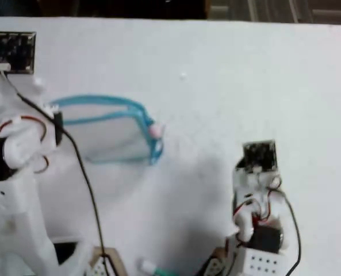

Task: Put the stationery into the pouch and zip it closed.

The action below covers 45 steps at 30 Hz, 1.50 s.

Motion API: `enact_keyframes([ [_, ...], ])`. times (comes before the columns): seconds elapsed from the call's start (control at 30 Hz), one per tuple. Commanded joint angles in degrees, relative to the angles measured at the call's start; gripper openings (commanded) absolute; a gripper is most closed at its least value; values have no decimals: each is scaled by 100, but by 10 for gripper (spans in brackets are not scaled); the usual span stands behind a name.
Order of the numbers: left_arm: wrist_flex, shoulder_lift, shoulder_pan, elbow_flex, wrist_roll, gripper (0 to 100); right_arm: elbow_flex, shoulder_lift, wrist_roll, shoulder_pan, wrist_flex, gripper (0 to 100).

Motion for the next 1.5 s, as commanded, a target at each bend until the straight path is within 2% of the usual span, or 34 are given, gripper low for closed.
enact_keyframes([
  [0.0, -26, 462, 75, 387, -44, 23, 378, 92, 0, 66, 92, 17],
  [0.2, -132, 462, 75, 369, -44, 23, 360, -57, 0, -4, 418, 18],
  [0.43, -123, 462, 75, 387, -44, 23, 360, -127, 35, -13, 2149, 19],
  [1.47, -88, 453, 75, 387, -35, 23, 360, -171, 26, 4, 2088, 19],
])
